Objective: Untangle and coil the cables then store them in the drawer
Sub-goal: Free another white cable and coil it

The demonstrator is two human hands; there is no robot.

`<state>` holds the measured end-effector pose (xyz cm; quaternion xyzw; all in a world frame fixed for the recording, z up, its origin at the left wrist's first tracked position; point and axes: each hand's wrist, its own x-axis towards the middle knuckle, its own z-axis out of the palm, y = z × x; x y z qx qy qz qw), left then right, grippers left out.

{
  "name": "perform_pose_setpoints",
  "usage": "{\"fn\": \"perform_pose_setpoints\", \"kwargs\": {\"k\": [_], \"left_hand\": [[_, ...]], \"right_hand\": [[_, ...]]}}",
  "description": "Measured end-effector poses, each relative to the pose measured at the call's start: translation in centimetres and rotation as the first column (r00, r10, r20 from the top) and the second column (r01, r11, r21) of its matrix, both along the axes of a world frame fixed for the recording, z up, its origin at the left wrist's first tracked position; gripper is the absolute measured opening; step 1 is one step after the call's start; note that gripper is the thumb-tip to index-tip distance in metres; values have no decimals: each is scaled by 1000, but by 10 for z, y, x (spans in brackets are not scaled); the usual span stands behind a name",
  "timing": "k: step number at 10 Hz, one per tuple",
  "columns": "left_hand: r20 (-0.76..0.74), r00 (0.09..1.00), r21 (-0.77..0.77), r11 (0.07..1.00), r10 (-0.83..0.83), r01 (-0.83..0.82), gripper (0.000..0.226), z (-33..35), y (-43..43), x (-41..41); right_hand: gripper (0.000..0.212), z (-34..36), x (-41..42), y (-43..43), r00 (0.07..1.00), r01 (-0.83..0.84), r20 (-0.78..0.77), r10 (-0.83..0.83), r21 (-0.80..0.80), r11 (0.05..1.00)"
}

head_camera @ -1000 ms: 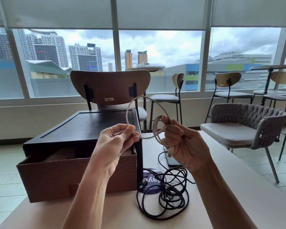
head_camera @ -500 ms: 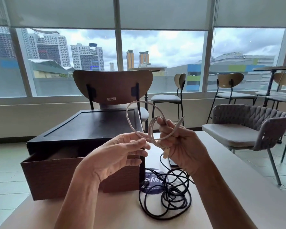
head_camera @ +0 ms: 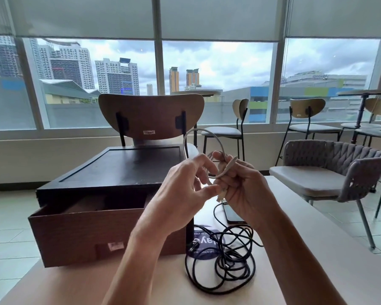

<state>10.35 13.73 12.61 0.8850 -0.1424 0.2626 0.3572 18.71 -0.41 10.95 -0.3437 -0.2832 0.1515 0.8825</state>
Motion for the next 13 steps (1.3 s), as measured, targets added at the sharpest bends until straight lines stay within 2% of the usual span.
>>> {"fn": "perform_pose_setpoints", "kwargs": {"k": [1,2,3,4,5,6,7,8,9,10,11,12,13], "left_hand": [[63,997,15,999,50,-51,18,-5,-5,3],[82,997,-106,994,-13,21,16,-4,-6,5],[126,991,-203,977,-43,68,20,-1,-12,3],[190,981,-184,980,-34,70,10,-1,-19,2],[118,986,-84,989,-114,124,7,1,-17,-2],[-100,954,57,956,-283,289,5,7,-11,-8],[-343,838,148,856,-425,495,6,5,-18,-16],[-441,691,104,733,-573,673,11,1,-30,-17],[-218,801,122,799,-558,589,12,-125,-80,5],[-387,701,82,734,-600,674,10,-164,-138,9],[-531,577,-63,708,-621,704,9,-139,-143,17],[-588,593,-146,794,-550,590,20,-38,-26,7],[-439,740,-144,853,-509,502,4,-5,-2,-8]], "right_hand": [[31,-1,0,-1,1000,-5,19,5,-30,1000],[31,-1,2,-3,998,44,39,-41,-73,996],[40,-1,-2,-3,994,81,83,-71,-121,989],[51,1,-8,0,986,90,156,-65,-157,984],[45,-1,-3,-1,986,123,132,-102,-166,978],[34,-3,5,-6,988,156,16,-155,-116,981],[31,-4,11,-8,979,186,-83,-187,-20,982],[32,-6,16,-7,969,220,-113,-218,5,975],[32,-6,17,-9,967,235,-108,-232,15,972],[33,-5,15,-12,963,253,-98,-250,13,967],[32,-4,16,-16,968,243,-73,-240,31,969],[34,-3,17,-20,981,191,-47,-190,27,981],[34,-5,17,-23,996,89,-3,-89,-21,996]]}}
